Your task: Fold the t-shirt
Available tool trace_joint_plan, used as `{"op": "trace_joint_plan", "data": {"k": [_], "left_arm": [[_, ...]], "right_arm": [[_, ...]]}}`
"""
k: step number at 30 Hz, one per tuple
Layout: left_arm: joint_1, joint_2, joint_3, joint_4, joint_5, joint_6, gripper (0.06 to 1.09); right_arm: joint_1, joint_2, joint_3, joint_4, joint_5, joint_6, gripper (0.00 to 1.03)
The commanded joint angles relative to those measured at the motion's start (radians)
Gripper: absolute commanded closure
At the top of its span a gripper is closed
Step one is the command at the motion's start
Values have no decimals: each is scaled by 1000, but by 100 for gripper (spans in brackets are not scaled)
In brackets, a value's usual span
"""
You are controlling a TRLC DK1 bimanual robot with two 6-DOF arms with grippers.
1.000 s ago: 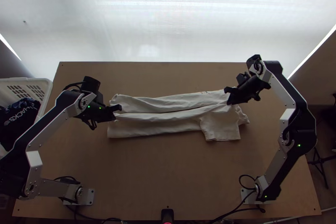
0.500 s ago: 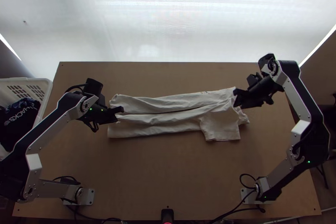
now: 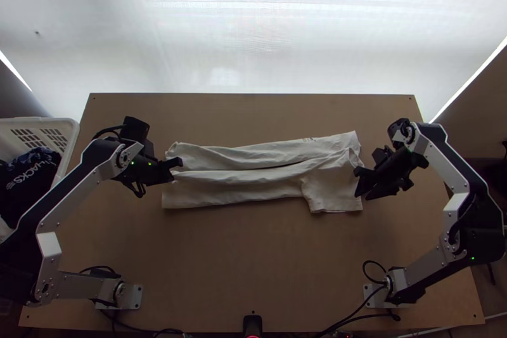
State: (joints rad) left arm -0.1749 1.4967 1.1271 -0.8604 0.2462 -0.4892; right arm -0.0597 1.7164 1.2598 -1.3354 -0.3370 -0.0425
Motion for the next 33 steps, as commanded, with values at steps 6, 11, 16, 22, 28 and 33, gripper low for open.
{"op": "trace_joint_plan", "data": {"k": [6, 11, 16, 22, 28, 33], "left_arm": [[18, 0, 0, 1, 1, 8, 105], [28, -4, 0, -3, 1, 9, 105], [38, -6, -1, -8, 1, 20, 105], [48, -12, 0, -8, 1, 23, 105], [52, -12, -1, -8, 1, 28, 105], [54, -13, -1, -8, 1, 28, 105]], "right_arm": [[4, 31, -122, 102, 0, -14, 54], [3, 54, -131, 142, 0, -25, 56], [6, 61, -135, 183, 0, -37, 67], [9, 48, -158, 231, 1, -77, 89], [15, -6, -171, 220, 1, -99, 100], [17, -63, -161, 183, 3, -108, 100]]}}
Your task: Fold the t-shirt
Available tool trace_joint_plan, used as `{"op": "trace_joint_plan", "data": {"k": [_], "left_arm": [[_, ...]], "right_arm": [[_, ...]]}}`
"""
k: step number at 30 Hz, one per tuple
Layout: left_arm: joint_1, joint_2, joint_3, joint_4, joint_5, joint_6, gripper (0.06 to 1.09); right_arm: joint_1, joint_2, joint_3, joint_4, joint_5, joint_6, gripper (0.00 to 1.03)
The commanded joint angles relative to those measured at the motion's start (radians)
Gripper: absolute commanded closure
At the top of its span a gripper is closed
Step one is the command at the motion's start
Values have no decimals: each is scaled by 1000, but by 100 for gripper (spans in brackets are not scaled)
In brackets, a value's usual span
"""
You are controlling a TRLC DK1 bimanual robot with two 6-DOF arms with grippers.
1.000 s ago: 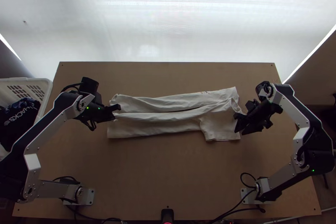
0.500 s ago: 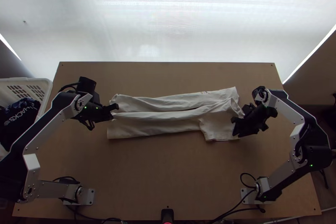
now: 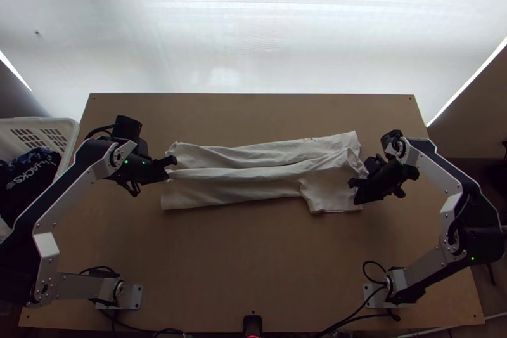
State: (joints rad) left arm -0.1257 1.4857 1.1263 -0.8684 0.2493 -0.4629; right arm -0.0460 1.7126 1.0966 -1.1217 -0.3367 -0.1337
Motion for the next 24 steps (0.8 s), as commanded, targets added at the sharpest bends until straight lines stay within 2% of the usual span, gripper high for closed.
{"op": "trace_joint_plan", "data": {"k": [1, 3, 4, 6, 11, 16, 24], "left_arm": [[5, -2, 0, -1, -2, 1, 105], [5, -5, 0, -1, -2, 1, 105], [5, -5, -2, -1, -2, 1, 105], [6, -7, -2, -1, -2, 3, 105], [6, -8, 3, -1, -2, 4, 105], [5, -7, 9, -1, -2, 4, 105], [1, -7, 13, -7, -2, 4, 105]], "right_arm": [[3, -70, 6, -35, 4, -21, 100], [-6, -87, 9, -35, 7, -33, 100], [-17, -88, 9, -35, 11, -52, 95], [-26, -96, 5, -35, 57, -69, 80], [-37, -107, -17, -35, 100, -103, 50], [-41, -80, -44, 10, 102, -132, 49], [26, -15, -57, 82, 97, -115, 49]]}}
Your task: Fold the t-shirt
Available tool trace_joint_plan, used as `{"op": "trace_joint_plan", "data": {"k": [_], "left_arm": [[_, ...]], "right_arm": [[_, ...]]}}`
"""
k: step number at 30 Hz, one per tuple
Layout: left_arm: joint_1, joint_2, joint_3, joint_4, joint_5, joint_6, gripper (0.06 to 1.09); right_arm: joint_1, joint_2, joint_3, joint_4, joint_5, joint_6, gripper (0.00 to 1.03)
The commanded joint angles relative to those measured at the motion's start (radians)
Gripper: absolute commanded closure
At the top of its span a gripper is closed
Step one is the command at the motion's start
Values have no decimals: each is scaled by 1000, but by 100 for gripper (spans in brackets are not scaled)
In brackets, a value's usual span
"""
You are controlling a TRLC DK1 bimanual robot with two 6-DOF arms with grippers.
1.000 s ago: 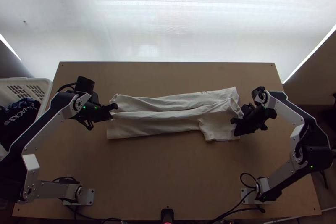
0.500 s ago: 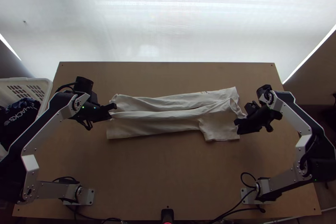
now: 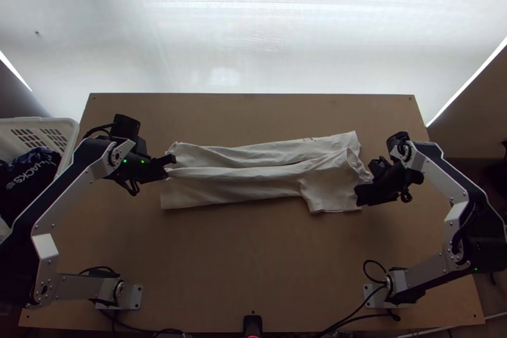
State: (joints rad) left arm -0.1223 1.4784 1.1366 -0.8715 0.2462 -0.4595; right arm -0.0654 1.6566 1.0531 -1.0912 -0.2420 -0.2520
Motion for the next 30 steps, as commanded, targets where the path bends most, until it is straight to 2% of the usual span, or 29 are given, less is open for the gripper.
{"op": "trace_joint_plan", "data": {"k": [1, 3, 4, 7, 15, 20, 30], "left_arm": [[-2, 0, 3, -4, 1, 1, 105], [-4, -1, 3, -4, 1, -1, 105], [-2, -1, 3, -6, 1, -1, 105], [0, -4, 3, -12, 1, 1, 105], [23, -12, -9, -12, 1, 8, 105], [10, -6, -12, -7, 2, 2, 105], [-11, -4, 0, -6, 1, -8, 105]], "right_arm": [[56, 51, -11, 57, 3, 5, 49], [68, 58, -8, 65, 0, 11, 52], [78, 60, -8, 70, -3, 11, 62], [90, 37, -8, 77, -36, 17, 100], [39, -115, 13, -101, -36, 2, 100], [64, -162, 160, -230, -37, 11, 100], [194, -55, 507, -256, -59, 95, 100]]}}
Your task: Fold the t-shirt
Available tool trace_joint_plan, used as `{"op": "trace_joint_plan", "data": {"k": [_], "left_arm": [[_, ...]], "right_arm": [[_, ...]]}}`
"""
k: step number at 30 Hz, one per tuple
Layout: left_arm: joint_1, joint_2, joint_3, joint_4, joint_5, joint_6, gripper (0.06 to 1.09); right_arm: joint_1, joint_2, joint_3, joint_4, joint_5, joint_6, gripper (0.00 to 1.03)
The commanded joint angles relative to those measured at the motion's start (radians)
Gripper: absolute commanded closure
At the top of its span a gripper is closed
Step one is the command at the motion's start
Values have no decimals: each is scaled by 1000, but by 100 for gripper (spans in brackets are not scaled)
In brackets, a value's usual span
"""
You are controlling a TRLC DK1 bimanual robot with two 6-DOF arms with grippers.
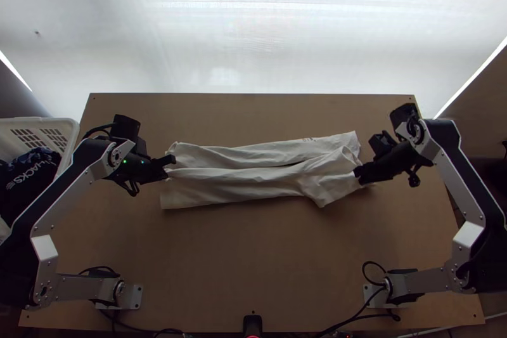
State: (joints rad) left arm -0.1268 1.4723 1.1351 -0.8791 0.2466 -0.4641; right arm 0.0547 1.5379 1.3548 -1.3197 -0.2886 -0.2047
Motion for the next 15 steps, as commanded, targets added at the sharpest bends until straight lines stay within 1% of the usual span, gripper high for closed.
{"op": "trace_joint_plan", "data": {"k": [1, 10, 15], "left_arm": [[-7, 2, 2, 2, 0, -4, 105], [-4, -10, -8, -3, 0, -2, 105], [-2, -13, -1, -3, 0, -4, 105]], "right_arm": [[82, 85, 237, -27, -12, 53, 100], [94, 289, 458, -27, -11, 77, 100], [86, 372, 500, -27, -11, 73, 100]]}}
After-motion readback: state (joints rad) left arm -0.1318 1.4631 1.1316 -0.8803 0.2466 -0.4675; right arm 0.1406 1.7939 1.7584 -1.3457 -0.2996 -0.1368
